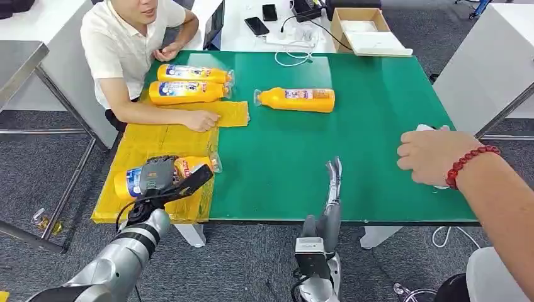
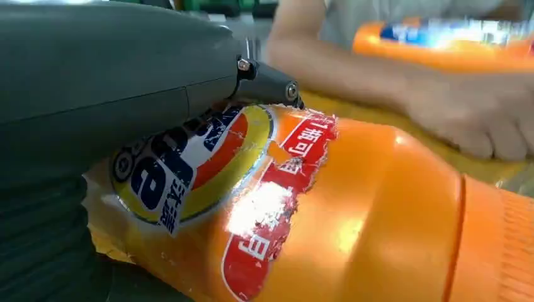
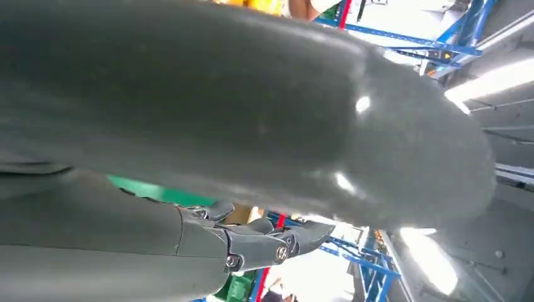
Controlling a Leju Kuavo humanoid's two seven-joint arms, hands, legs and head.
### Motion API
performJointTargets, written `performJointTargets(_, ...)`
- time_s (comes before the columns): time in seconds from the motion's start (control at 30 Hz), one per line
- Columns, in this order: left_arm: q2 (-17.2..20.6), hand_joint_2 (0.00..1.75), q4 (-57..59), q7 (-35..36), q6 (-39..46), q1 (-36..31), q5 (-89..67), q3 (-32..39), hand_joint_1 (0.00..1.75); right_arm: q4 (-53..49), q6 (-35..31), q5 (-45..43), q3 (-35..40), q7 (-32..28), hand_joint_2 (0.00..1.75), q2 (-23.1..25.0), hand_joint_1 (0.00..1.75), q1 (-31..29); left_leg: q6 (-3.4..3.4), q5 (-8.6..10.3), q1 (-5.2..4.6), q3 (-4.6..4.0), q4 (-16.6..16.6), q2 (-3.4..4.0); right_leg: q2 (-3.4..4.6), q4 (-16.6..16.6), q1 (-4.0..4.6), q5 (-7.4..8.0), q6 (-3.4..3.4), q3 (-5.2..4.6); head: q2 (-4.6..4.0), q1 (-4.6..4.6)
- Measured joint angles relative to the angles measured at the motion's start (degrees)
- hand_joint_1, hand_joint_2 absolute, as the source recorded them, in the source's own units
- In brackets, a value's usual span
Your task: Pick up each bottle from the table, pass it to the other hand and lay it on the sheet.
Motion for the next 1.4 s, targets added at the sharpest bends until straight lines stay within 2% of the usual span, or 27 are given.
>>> performJointTargets(0.07, 0.07, 1.75, 1.05, 0.04, -3.33, -1.14, 0.62, 0.06, 1.75, 0.70, 0.11, -0.09, -0.39, 0.00, 0.00, 0.00, 0.00, -0.24, 0.00, 0.00, 0.00, 0.20, -0.01, -0.13, -0.10, 0.00, 0.00, -0.04, -0.01, 0.22, 0.00, 0.00)
performJointTargets(0.1, 0.07, 1.75, 1.47, 0.04, -3.97, -1.52, 0.68, 0.09, 1.61, 0.94, 0.15, -0.11, -0.55, 0.00, 0.00, 0.00, 0.00, -0.33, 0.00, 0.00, 0.00, 0.26, -0.01, -0.19, -0.12, 0.00, 0.00, -0.04, -0.02, 0.30, 0.00, -0.02)
performJointTargets(0.17, 0.07, 1.75, 2.19, 0.04, -4.36, -1.97, 0.70, 0.11, 0.02, 1.33, 0.17, -0.13, -0.79, 0.00, 0.00, 0.00, 0.00, -0.41, 0.00, 0.01, 0.00, 0.36, -0.01, -0.22, -0.13, 0.00, 0.00, -0.04, -0.02, 0.40, 0.00, 0.00)
performJointTargets(0.27, 0.07, 1.75, 2.85, -0.50, -6.42, -2.51, 1.59, 0.28, 0.00, 1.83, 0.20, -0.15, -1.13, 0.00, 0.00, 0.02, 0.00, -0.45, 0.03, 0.04, -0.03, 0.43, -0.01, -0.23, -0.14, 0.00, -0.03, -0.04, -0.01, 0.48, 0.00, -0.02)
performJointTargets(0.37, 0.07, 1.75, 3.06, -3.44, -13.83, -3.44, 4.88, 1.12, 0.00, 2.40, 0.46, -0.17, -1.33, 0.00, 0.00, 0.07, 0.00, -0.77, 0.05, 0.05, -0.08, 0.49, -0.01, -0.25, -0.16, 0.00, -0.07, -0.04, -0.01, 0.57, 0.00, 0.00)
performJointTargets(0.4, 0.00, 0.00, 3.13, -4.39, -15.68, -3.54, 5.73, 1.46, 0.00, 2.58, 0.50, -0.22, -1.42, 0.00, 0.00, 0.09, 0.00, -0.83, 0.05, 0.05, -0.09, 0.53, -0.01, -0.25, -0.16, 0.00, -0.09, -0.04, -0.01, 0.61, 0.00, -0.02)
performJointTargets(0.53, -0.13, 0.00, 3.30, -5.42, -17.37, -3.93, 6.78, 2.18, 0.00, 3.10, 0.57, -0.26, -1.68, 0.00, 0.00, 0.11, 0.00, -1.05, 0.05, 0.04, -0.11, 0.62, -0.01, -0.25, -0.15, 0.00, -0.09, -0.04, -0.01, 0.67, 0.00, -0.02)
performJointTargets(0.77, -0.20, 0.00, 3.17, -15.88, -30.88, -4.57, 15.64, 4.15, 0.00, 4.02, 1.38, -0.68, -1.86, 0.00, 0.00, 0.11, 0.00, -1.67, 0.09, 0.09, -0.10, 0.77, -0.03, -0.48, -0.42, 0.00, -0.09, -0.08, -0.01, 0.88, 0.00, 0.00)
performJointTargets(0.9, -0.59, 0.00, 2.52, -19.14, -34.24, -3.96, 20.26, 5.61, 0.00, 4.39, 1.25, -0.90, -1.79, 0.00, 0.00, 0.11, 0.00, -1.66, 0.12, 0.11, -0.12, 0.77, -0.03, -0.44, -0.41, -0.01, -0.10, -0.05, 0.01, 0.88, 0.00, 0.00)
performJointTargets(1.07, -1.14, 0.00, 1.29, -21.93, -35.88, -3.03, 26.13, 7.39, 0.00, 4.94, 0.85, -1.11, -1.75, 0.00, 0.00, 0.07, 0.00, -1.66, 0.12, 0.11, -0.12, 0.74, -0.02, -0.37, -0.40, -0.01, -0.09, -0.03, 0.02, 0.82, 0.00, 0.00)
performJointTargets(1.23, -3.15, 0.00, -2.32, -25.33, -32.36, -0.20, 32.20, 8.07, 0.00, 5.46, 0.22, -1.16, -1.77, 0.00, 0.00, -0.24, 0.00, -1.64, 0.12, 0.11, -0.11, 0.54, -0.02, -0.33, -0.38, 0.00, -0.09, -0.02, 0.02, 0.58, 0.00, 0.00)
performJointTargets(1.4, -4.74, 0.00, -5.90, -26.23, -32.29, 2.10, 34.32, 8.07, 0.00, 5.48, 0.15, -1.16, -1.81, 0.00, 0.00, -0.55, 0.00, -1.59, 0.12, 0.12, -0.11, 0.34, -0.01, -0.25, -0.32, 0.00, -0.09, 0.01, 0.03, 0.38, 0.00, 0.00)
